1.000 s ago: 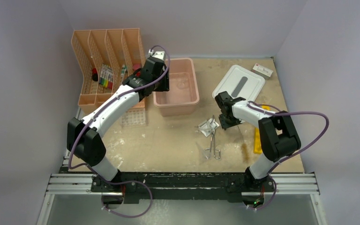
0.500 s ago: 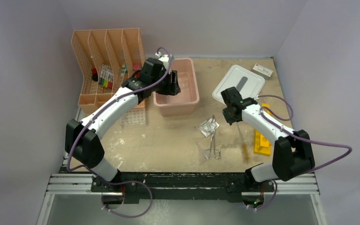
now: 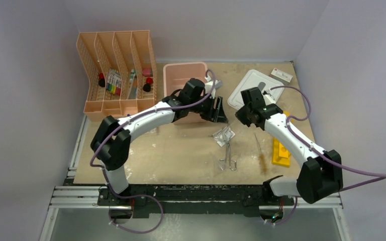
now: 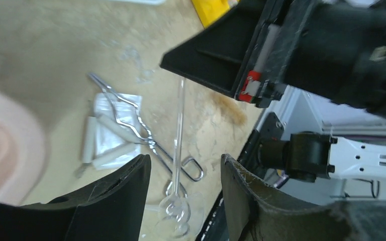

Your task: Organize the chemistry lab equipment

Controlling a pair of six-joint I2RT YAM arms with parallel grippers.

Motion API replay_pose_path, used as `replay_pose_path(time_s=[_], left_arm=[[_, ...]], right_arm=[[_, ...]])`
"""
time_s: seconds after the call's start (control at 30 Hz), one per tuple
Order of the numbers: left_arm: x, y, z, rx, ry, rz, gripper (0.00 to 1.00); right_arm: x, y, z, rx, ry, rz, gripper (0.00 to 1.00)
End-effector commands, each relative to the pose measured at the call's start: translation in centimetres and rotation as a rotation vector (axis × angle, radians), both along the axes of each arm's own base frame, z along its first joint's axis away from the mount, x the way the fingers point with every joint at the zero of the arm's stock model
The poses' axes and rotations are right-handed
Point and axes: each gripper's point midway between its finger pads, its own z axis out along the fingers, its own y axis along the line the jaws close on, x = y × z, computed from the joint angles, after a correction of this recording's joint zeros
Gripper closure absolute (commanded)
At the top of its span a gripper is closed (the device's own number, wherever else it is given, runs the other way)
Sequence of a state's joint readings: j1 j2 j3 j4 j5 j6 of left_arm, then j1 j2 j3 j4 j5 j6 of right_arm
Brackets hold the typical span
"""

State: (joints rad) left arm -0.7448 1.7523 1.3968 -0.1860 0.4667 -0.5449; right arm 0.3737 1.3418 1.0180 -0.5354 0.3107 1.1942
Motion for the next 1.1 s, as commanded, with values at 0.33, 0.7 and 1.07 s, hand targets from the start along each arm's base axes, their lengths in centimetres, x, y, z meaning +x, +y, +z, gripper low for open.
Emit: replay_pose_path(time_s=[0.33, 0.7, 1.07], left_arm=[[-2.1, -2.9, -0.8, -0.091, 0.125, -0.163, 0.61], [-1.8, -2.5, 0.7, -0.101, 0.078, -0.142, 1.0], [2.4, 2.7, 5.6, -0.125, -0.033, 0.022, 1.0]], right_arm=[[2.8, 2.3, 6.3, 0.072, -0.244, 0.136, 1.0], [2.5, 3.0, 7.2, 0.098, -0.279, 0.186, 0.98], [4.0, 0.4, 16.9, -0.126, -0.508, 0.248, 0.24]])
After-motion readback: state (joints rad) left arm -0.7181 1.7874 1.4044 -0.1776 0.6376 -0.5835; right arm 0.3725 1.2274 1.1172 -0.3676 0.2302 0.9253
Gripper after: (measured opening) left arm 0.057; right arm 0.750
